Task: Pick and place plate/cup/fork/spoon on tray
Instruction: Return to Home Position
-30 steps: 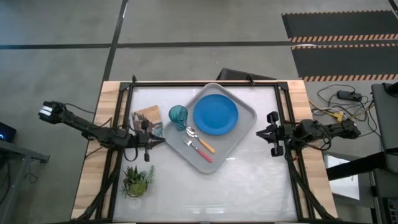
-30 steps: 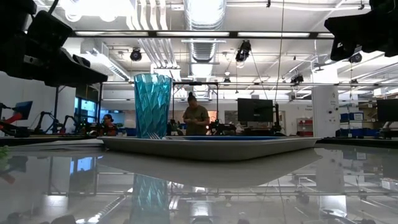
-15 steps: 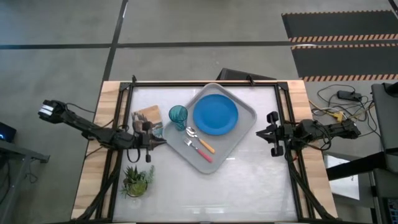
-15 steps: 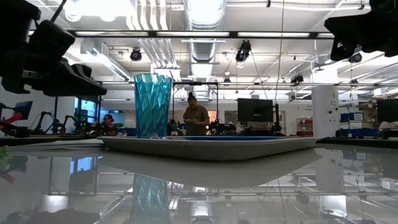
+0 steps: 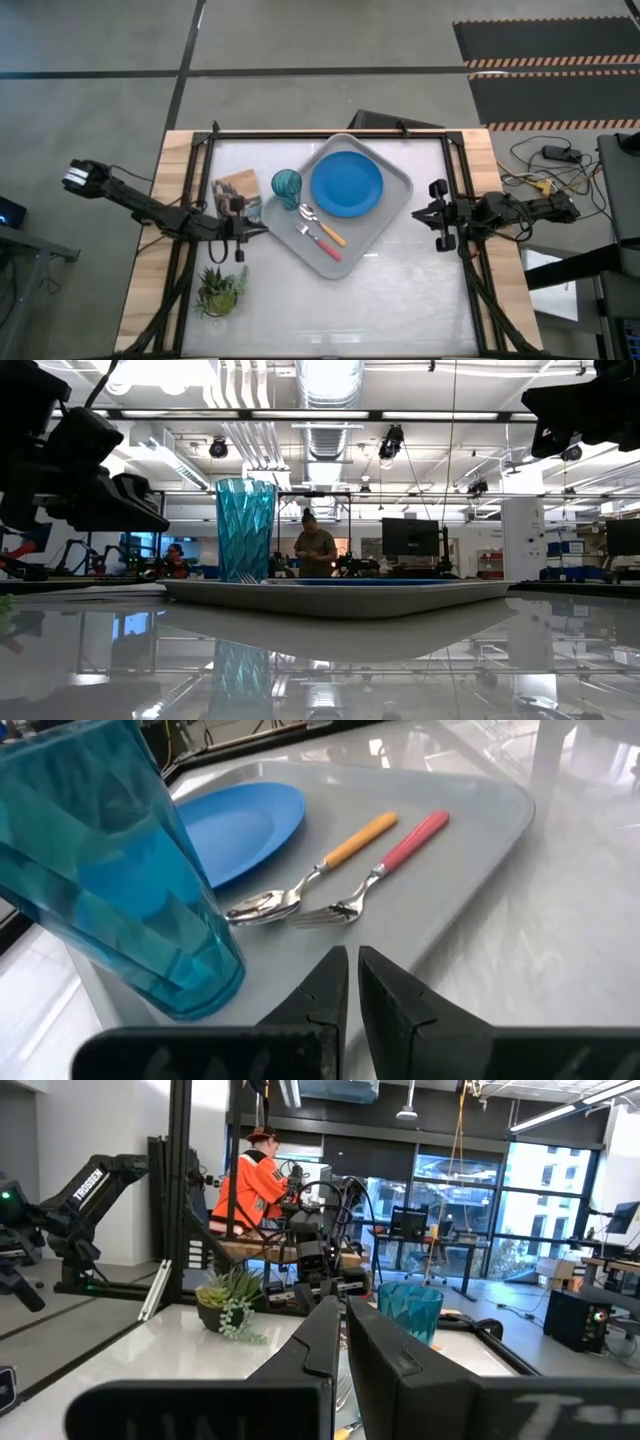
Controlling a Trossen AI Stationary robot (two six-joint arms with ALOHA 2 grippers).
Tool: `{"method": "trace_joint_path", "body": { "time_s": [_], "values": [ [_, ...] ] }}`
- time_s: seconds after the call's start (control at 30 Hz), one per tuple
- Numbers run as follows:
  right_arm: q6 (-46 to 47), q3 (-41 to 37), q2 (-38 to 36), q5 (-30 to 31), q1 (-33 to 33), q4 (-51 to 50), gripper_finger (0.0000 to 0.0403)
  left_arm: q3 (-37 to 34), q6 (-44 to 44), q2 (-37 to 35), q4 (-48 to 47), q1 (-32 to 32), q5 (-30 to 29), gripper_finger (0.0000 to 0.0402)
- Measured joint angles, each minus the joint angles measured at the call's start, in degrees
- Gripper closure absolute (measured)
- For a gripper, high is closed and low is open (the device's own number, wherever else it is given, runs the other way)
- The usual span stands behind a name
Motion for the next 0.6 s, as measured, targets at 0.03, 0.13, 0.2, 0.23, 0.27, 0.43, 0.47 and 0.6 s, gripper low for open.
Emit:
{"method": "trace_joint_path", "body": {
  "time_s": [0.03,0.13,0.2,0.23,0.27,0.43,0.47,0.6],
  "values": [
    [0.01,0.00,0.00,0.00,0.01,0.00,0.0390,0.00,0.00,0.25,-0.01,0.02,0.01,0.0391],
    [0.00,0.00,0.00,0.00,0.02,0.00,0.0390,0.00,0.00,0.98,-0.01,0.00,0.01,0.0391],
    [0.00,0.00,0.00,0.00,0.02,0.00,0.0390,0.00,0.00,1.40,0.00,0.00,0.01,0.0391],
    [0.00,0.00,0.00,0.00,0.00,0.02,0.0390,0.00,0.00,1.63,-0.02,0.02,0.01,0.0391],
    [0.00,0.00,0.00,0.00,0.01,0.00,0.0390,0.00,0.00,1.82,-0.01,0.00,0.01,0.0391],
    [0.01,0.00,0.00,0.00,0.00,0.00,0.0390,0.00,0.00,2.51,0.00,0.00,0.00,0.0391],
    [0.00,0.00,0.00,0.00,0.00,0.01,0.0390,0.00,0.00,2.60,0.00,0.01,0.01,0.0391],
    [0.00,-0.02,0.00,0.00,0.02,0.00,0.0390,0.00,0.00,2.65,0.00,0.00,0.01,0.0391]
  ]
}}
